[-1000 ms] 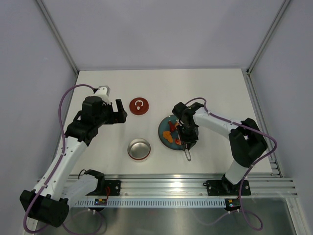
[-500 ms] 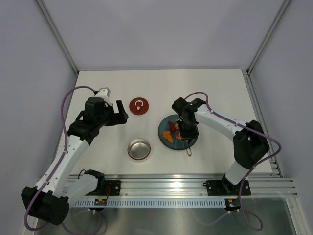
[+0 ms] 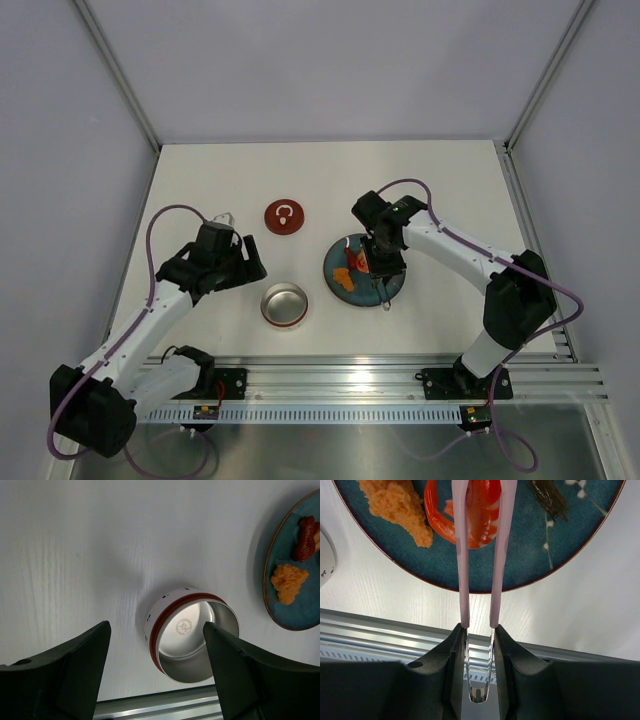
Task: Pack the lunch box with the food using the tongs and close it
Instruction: Pick up the fake food from the plate, then move the packing box to the center of the board.
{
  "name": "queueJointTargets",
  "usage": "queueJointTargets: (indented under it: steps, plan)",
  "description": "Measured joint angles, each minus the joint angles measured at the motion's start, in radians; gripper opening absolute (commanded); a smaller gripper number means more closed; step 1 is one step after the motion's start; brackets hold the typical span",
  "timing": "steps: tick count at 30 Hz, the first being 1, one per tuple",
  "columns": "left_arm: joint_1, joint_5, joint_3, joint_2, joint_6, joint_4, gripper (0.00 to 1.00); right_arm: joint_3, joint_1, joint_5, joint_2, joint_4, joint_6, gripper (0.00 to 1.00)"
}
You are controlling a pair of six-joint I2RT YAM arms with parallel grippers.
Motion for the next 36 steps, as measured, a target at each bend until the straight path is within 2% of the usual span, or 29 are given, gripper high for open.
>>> queueJointTargets:
  steps: [3,9,12,22,25,29,30,31,36]
  plan:
    - [-0.044,-0.018,-0.035,-0.002,-0.043,-0.013,0.71,0.0,0.0,-0.001,-0.009,0.01,0.0,0.0]
    - [-0.095,-0.068,-0.11,0.014,-0.122,-0.014,0.48,-0.029,0.0,-0.019,-0.035,0.04,0.0,0.0]
    - [-0.116,-0.078,-0.119,0.031,-0.147,-0.01,0.4,-0.051,0.0,-0.019,-0.043,0.05,0.0,0.0]
    - [-0.216,-0.092,-0.128,0.08,-0.202,0.034,0.42,-0.073,0.0,-0.045,-0.047,0.07,0.0,0.0]
    - [-0.227,-0.105,-0.128,0.084,-0.209,0.038,0.4,-0.077,0.0,-0.045,-0.047,0.079,0.0,0.0]
    - [-0.228,-0.109,-0.127,0.117,-0.214,0.043,0.22,-0.081,0.0,-0.046,-0.047,0.085,0.0,0.0]
    - [-0.229,-0.109,-0.127,0.129,-0.215,0.044,0.12,-0.081,0.0,-0.046,-0.047,0.085,0.0,0.0]
    - [-0.231,-0.111,-0.127,0.138,-0.217,0.046,0.09,-0.082,0.0,-0.046,-0.047,0.087,0.0,0.0]
    - [-0.234,-0.119,-0.117,0.169,-0.216,0.056,0.05,-0.089,0.0,-0.048,-0.048,0.088,0.0,0.0]
